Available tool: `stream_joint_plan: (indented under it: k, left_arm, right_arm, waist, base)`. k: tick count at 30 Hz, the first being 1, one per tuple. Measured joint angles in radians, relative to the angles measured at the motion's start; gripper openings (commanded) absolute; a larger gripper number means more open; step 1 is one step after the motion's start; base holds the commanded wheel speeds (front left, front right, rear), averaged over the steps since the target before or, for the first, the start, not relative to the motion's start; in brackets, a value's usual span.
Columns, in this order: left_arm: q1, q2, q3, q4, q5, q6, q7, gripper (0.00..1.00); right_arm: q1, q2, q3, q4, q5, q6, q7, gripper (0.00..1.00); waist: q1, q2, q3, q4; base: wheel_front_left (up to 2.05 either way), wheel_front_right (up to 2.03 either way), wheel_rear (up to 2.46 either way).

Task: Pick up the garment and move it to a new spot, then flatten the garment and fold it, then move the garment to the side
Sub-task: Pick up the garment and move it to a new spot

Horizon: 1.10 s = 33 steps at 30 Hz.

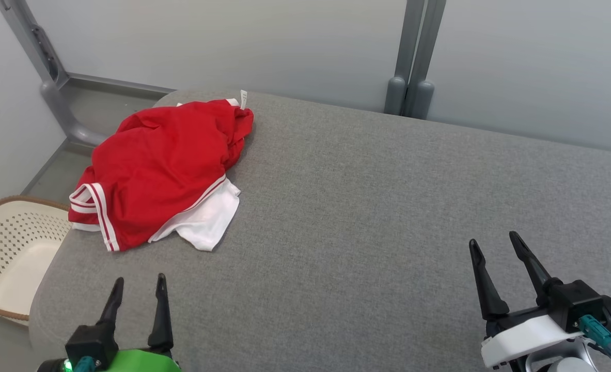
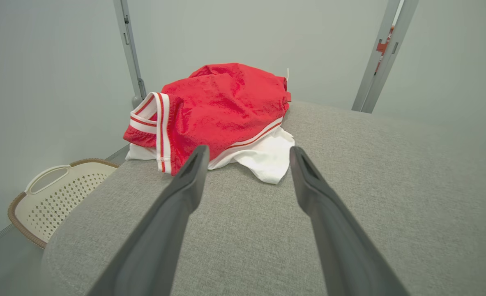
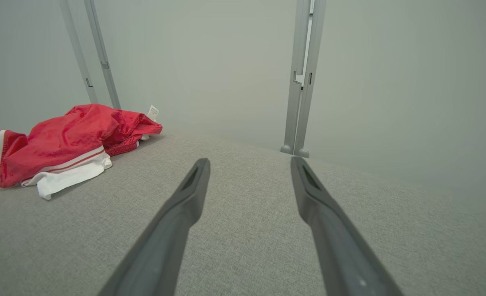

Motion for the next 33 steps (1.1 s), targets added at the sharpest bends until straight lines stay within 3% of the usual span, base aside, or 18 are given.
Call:
stream_joint_plan:
  k: [6,13,22,23,24,28,33]
  left_arm:
    - [-0.169,0.013,0.045,0.154,-0.011,0.035,0.002,1.0]
    - [-0.481,0.1,0.095,0.372,-0.024,0.089,0.16,1.0]
    - [-0.664,0.144,0.134,0.586,-0.079,0.109,0.276,1.0]
    - [-0.673,0.15,0.141,0.607,-0.082,0.115,0.273,0.45]
    - [-0.679,0.153,0.146,0.62,-0.086,0.119,0.27,0.0]
    - [-0.695,0.159,0.156,0.649,-0.098,0.116,0.228,0.0]
    - [-0.704,0.177,0.159,0.591,-0.117,0.063,0.154,0.0]
  right_arm:
    - [-0.034,-0.034,0.023,-0.02,0.001,0.0,0.0,1.0]
    - [-0.129,-0.094,0.081,-0.039,0.022,0.0,0.0,1.0]
    - [-0.174,-0.117,0.072,-0.041,0.042,0.0,0.0,1.0]
    - [-0.178,-0.117,0.071,-0.04,0.044,0.0,0.0,1.0]
    - [-0.179,-0.116,0.068,-0.04,0.045,0.0,0.0,1.0]
    - [-0.179,-0.106,0.054,-0.037,0.045,0.0,0.0,1.0]
    - [-0.159,-0.092,0.036,-0.033,0.049,0.0,0.0,1.0]
  waist:
    - [0.0,0.0,0.048,0.009]
    - [0.0,0.0,0.159,-0.006]
    - [0.0001,0.0,0.321,-0.073]
    - [0.0001,0.0,0.334,-0.082]
    - [0.0001,0.0,0.342,-0.09]
    - [0.0001,0.0,0.358,-0.121]
    - [0.0,0.0,0.331,-0.13]
  base:
    - [0.0,0.0,0.0]
    - [0.0,0.0,0.0]
    - [0.0,0.0,0.0]
    - [0.0,0.0,0.0]
    - [0.0,0.0,0.0]
    - [0.0,0.0,0.0]
    - [0.0,0.0,0.0]
